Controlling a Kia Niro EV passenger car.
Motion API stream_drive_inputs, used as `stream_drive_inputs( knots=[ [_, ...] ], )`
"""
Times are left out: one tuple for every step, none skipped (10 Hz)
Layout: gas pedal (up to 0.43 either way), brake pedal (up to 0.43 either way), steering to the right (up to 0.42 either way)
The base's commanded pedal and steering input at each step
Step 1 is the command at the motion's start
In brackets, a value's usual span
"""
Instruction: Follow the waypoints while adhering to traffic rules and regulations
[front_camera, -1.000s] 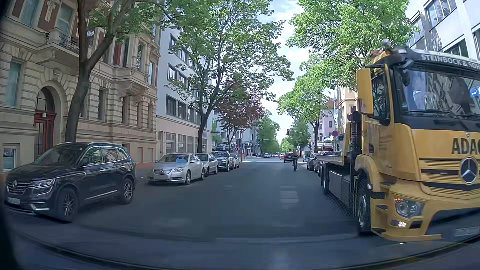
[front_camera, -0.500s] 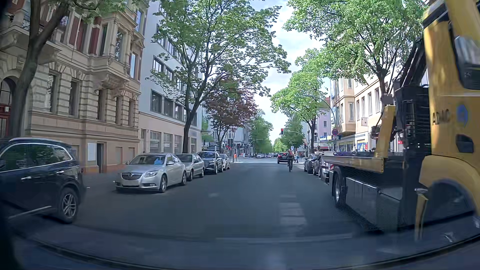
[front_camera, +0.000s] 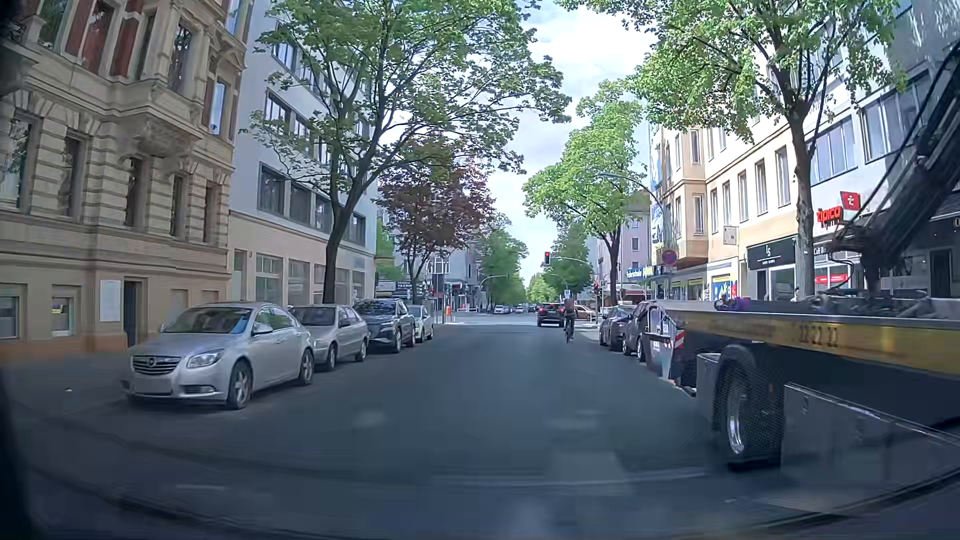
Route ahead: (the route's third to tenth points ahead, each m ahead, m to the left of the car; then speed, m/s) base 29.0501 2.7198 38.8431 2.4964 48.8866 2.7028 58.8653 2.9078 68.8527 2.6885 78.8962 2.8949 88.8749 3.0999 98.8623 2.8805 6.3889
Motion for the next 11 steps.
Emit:
stream_drive_inputs(
  knots=[
    [0.150, 0.018, 0.048],
    [0.150, 0.024, 0.044],
    [0.130, 0.018, 0.040],
    [0.118, 0.018, 0.040],
    [0.118, 0.018, 0.039],
    [0.110, 0.018, 0.037],
    [0.110, 0.018, 0.033],
    [0.110, 0.018, 0.030],
    [0.098, 0.018, 0.029],
    [0.047, 0.018, 0.029],
    [0.000, 0.018, 0.029]
  ],
)
